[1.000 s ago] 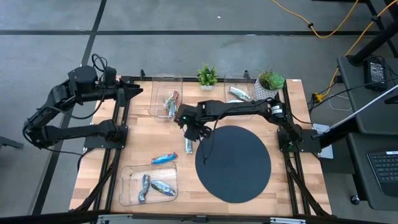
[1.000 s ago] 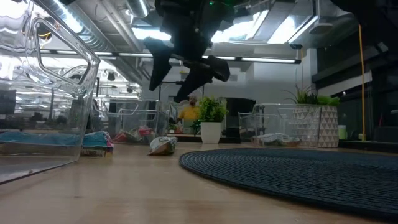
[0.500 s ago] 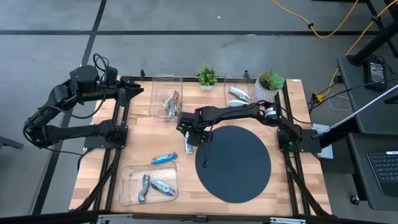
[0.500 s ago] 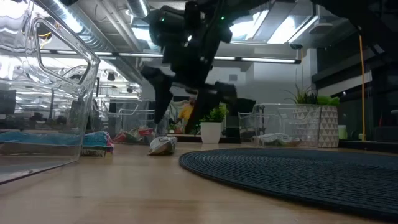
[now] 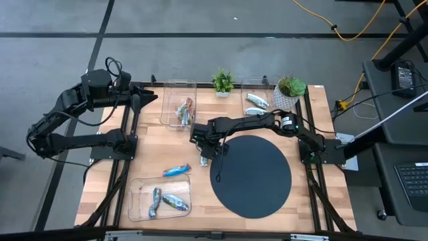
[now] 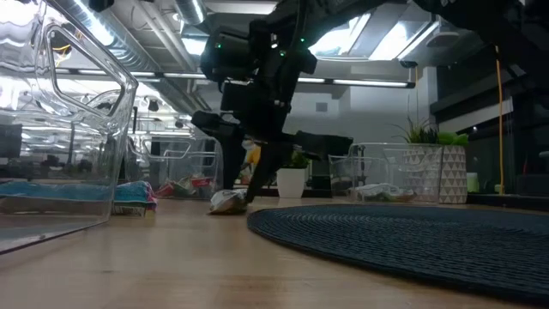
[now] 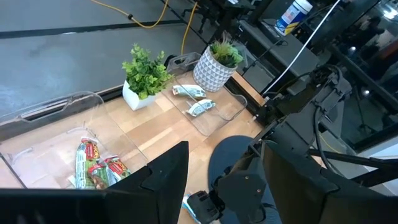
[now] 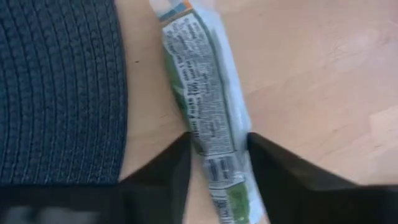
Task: Pick and place Granola Bars by type
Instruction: Put the yellow granola bar into the top right transparent bin
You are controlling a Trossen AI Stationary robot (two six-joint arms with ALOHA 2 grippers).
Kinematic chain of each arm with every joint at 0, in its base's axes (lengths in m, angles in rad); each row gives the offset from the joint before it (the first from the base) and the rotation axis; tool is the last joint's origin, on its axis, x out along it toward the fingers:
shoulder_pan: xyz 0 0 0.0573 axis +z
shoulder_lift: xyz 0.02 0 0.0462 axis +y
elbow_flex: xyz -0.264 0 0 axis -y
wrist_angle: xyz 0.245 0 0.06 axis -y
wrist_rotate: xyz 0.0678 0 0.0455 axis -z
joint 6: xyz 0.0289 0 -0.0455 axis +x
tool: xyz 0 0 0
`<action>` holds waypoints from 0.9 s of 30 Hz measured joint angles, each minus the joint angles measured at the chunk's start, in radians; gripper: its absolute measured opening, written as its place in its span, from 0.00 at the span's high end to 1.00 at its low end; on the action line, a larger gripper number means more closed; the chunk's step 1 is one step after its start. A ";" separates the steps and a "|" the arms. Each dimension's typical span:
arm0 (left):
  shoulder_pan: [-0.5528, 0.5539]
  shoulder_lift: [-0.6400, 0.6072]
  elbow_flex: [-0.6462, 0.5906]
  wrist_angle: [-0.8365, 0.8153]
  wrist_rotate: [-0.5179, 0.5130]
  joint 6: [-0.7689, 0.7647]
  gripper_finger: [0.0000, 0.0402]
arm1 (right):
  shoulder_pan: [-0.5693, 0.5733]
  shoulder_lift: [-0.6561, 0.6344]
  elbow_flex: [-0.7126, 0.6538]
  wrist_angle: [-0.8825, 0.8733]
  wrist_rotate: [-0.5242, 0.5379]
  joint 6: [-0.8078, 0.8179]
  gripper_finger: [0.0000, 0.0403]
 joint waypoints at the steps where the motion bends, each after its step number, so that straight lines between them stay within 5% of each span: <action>1: 0.000 0.000 0.000 0.000 0.000 0.000 0.52 | 0.000 0.000 0.000 0.000 0.000 0.001 0.67; 6: 0.000 -0.001 0.000 0.000 0.000 0.003 0.52 | 0.000 0.000 0.000 0.026 0.000 0.053 0.96; 16: 0.000 -0.001 0.000 0.000 0.000 0.019 0.52 | 0.000 0.001 0.051 -0.005 0.037 0.199 0.98; 27: 0.000 -0.001 0.000 0.000 -0.025 0.021 0.52 | -0.047 0.001 0.262 -0.267 0.063 0.520 0.99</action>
